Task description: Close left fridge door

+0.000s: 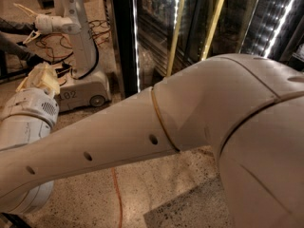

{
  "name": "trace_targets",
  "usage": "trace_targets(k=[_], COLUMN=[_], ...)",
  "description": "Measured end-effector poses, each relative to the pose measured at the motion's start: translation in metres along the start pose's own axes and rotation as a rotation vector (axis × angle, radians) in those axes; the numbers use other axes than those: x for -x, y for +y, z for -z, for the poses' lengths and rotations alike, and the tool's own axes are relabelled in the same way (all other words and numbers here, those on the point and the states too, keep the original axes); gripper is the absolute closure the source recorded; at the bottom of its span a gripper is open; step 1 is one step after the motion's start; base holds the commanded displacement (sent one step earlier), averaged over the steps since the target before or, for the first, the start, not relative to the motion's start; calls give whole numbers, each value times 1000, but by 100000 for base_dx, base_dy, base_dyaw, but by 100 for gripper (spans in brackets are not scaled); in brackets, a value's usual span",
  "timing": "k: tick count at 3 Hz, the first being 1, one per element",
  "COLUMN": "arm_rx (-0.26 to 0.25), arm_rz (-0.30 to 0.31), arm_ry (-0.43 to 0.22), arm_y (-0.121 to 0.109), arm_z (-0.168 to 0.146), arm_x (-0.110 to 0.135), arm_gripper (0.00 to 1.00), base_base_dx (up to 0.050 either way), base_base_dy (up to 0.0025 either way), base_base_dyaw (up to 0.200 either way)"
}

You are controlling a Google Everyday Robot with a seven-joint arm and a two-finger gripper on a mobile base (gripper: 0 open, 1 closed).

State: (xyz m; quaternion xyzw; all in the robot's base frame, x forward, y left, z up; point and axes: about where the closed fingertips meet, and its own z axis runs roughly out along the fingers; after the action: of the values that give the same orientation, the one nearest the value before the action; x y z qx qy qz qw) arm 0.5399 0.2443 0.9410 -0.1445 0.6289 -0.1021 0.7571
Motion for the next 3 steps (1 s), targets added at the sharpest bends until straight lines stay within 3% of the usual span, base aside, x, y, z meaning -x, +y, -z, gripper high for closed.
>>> trace_targets(k=[2, 3], arm_rx=[-133, -171], arm_rz=[-85, -85], arm_ry=[36, 61], arm_y=[-17, -23], arm_z=[-28, -42], arm_x=[-14, -22], arm_gripper=[100, 100], base_base_dx=[0, 0], base_base_dy=[0, 0], base_base_dyaw=[0, 0])
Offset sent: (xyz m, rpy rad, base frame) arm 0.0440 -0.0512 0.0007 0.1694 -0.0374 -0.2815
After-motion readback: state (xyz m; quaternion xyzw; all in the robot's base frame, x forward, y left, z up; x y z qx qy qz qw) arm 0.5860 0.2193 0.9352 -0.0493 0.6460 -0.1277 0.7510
